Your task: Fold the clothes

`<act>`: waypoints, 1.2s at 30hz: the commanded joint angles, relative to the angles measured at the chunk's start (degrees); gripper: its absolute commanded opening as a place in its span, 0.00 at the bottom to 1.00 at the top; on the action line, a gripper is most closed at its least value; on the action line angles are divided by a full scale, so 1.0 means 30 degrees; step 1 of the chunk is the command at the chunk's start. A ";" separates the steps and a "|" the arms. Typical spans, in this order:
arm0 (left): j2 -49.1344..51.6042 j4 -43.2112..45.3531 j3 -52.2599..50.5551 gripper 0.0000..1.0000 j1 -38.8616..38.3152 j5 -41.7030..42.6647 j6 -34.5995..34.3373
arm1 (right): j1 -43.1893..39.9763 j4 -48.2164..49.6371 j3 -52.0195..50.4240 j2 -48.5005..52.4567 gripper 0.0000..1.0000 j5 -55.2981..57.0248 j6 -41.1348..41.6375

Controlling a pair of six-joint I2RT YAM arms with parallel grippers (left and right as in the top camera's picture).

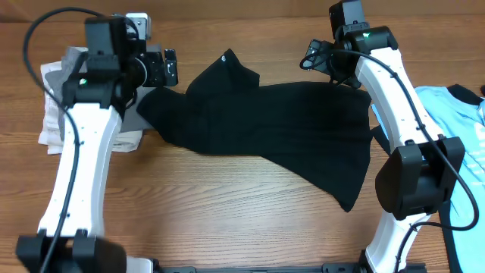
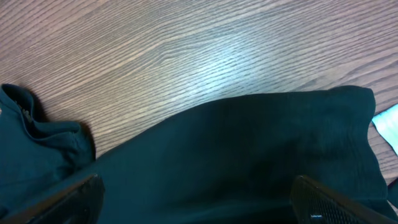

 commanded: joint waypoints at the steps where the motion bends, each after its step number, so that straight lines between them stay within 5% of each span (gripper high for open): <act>1: 0.1807 0.0663 0.0459 0.53 0.0510 -0.1865 -0.1632 | 0.0015 0.0015 0.0481 0.0146 1.00 -0.0015 -0.0073; 3: 0.2900 0.1268 0.0452 0.36 0.0984 -0.2259 -0.3453 | 0.0015 0.0022 0.0481 0.0146 1.00 -0.0022 -0.0066; 5: 0.3993 0.1778 0.0459 0.51 0.1399 -0.1158 -0.3847 | 0.0015 0.0095 0.0481 0.0146 1.00 -0.0022 -0.0066; 6: 0.4612 0.1974 0.0459 0.49 0.1588 -0.0583 -0.3738 | 0.0015 0.0117 0.0481 0.0146 1.00 -0.0022 -0.0058; 11: 0.7155 0.2113 0.0459 0.04 0.1982 -0.0627 -0.3723 | 0.0015 0.0066 0.0444 0.0146 1.00 -0.0029 -0.0058; 36: 0.9632 0.2302 0.0175 0.04 0.6309 -0.1078 -0.3330 | 0.0015 -0.0211 0.0153 0.0153 1.00 -0.0328 -0.0058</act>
